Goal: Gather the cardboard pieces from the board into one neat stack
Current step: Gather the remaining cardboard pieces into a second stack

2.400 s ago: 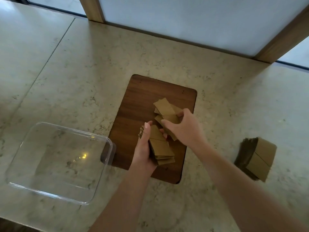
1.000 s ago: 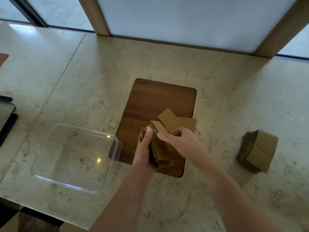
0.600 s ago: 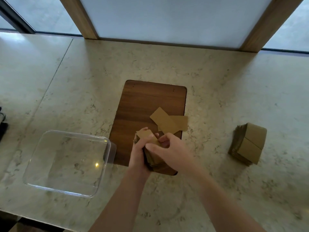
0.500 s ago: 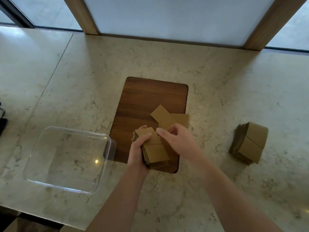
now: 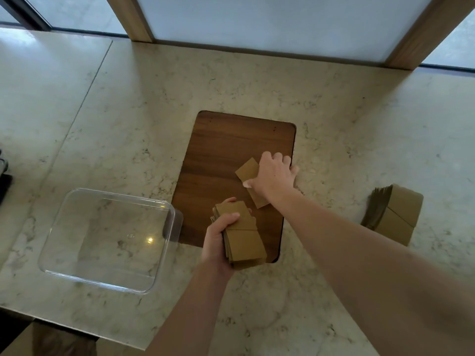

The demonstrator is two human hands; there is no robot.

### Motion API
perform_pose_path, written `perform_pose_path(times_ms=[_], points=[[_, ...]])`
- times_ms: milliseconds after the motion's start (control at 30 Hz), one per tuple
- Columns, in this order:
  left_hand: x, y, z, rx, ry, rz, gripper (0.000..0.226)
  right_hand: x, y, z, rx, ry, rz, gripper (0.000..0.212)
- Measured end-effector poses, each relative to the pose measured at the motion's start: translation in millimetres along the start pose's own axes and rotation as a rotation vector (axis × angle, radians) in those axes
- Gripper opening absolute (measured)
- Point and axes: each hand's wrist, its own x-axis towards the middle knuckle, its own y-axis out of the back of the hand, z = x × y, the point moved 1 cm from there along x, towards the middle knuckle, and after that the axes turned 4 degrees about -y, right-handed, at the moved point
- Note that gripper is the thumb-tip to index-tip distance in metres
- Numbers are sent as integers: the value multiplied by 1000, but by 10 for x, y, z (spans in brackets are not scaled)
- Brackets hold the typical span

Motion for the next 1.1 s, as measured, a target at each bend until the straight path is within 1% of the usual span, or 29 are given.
perform_pose_path(times_ms=[33, 67, 100, 133, 167, 200, 233, 267, 300, 367, 433, 500, 600, 700, 867, 933, 1000, 1100], points=[[-18, 2, -4, 1, 8, 9, 52, 5, 11, -18, -9, 6, 12, 73], [-29, 1, -5, 4, 15, 21, 52, 22, 29, -30, -9, 26, 46, 65], [-51, 13, 2, 7, 18, 34, 52, 18, 52, -47, 8, 61, 81, 50], [-64, 19, 5, 8, 20, 47, 51, 21, 88, -40, 63, 89, 80, 33], [-76, 23, 10, 7, 21, 56, 50, 23, 125, -20, 172, 90, 20, 20], [-84, 28, 14, 6, 23, 61, 47, 13, 161, 16, 330, 59, -97, 14], [-87, 30, 13, 5, 25, 66, 44, -10, 195, 55, 510, 3, -215, 18], [-94, 31, 9, 8, 26, 71, 42, -50, 228, 112, 650, -74, -282, 23], [-103, 32, 2, 21, 25, 79, 42, -107, 253, 183, 744, -151, -296, 26], [-117, 33, -9, 59, 21, 93, 43, -277, 271, 334, 885, -261, -274, 26], [-138, 15, -17, 86, 15, 101, 42, -501, 240, 459, 993, -301, -271, 21], [-167, -13, -27, 85, 1, 108, 41, -773, 196, 539, 1021, -294, -284, 19], [-198, -34, -39, 88, 0, 123, 43, -1162, 147, 583, 1171, -307, -333, 9], [-255, -70, -51, 159, 82, 163, 49, -1452, 119, 606, 1256, -303, -355, 5], [-324, -133, -27, 180, 108, 157, 46, -1618, 82, 603, 1360, -313, -371, 12], [-352, -148, -30, 192, 114, 159, 54, -1629, 91, 611, 1394, -322, -377, 16], [-380, -162, -40, 203, 106, 160, 64, -1638, 109, 628, 1397, -314, -391, 23], [-388, -153, -64, 155, 77, 111, 64, -1665, 121, 658, 1362, -252, -441, 40]])
